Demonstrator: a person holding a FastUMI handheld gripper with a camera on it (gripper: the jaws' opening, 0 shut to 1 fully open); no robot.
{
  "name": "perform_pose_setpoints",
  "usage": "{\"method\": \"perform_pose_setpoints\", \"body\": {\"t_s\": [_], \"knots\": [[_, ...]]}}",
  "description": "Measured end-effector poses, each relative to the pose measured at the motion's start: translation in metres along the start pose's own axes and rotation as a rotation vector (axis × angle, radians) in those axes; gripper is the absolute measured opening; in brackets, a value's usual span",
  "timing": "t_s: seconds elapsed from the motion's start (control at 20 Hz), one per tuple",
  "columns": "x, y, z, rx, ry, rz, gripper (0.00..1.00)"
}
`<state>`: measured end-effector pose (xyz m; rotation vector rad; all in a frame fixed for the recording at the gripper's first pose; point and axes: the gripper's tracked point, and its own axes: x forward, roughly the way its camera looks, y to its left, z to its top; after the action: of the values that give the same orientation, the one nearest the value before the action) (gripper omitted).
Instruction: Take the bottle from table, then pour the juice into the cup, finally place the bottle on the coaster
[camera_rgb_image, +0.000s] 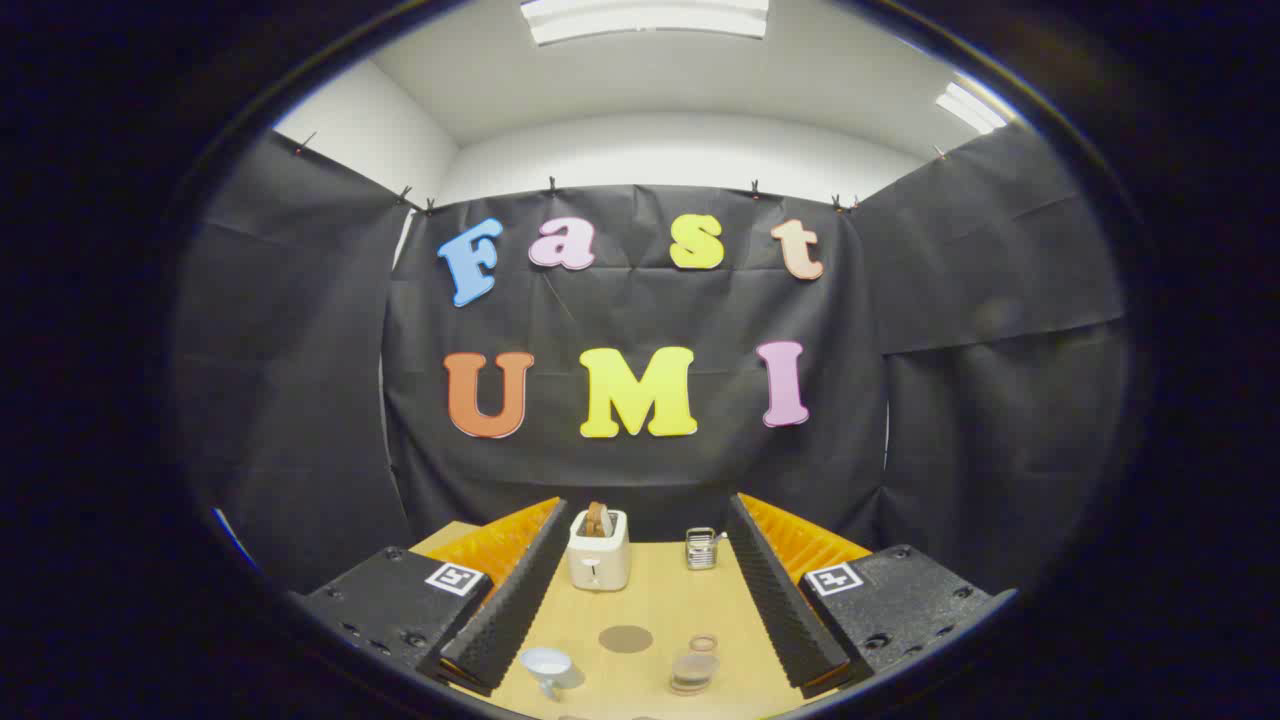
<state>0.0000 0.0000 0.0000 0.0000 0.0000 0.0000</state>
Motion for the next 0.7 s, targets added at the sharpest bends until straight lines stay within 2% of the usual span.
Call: {"method": "perform_pose_setpoints", "body": {"t_s": [0.7], "knots": [[0.007,-0.018,-0.03,-0.008,0.0,-0.007,1.0]]}}
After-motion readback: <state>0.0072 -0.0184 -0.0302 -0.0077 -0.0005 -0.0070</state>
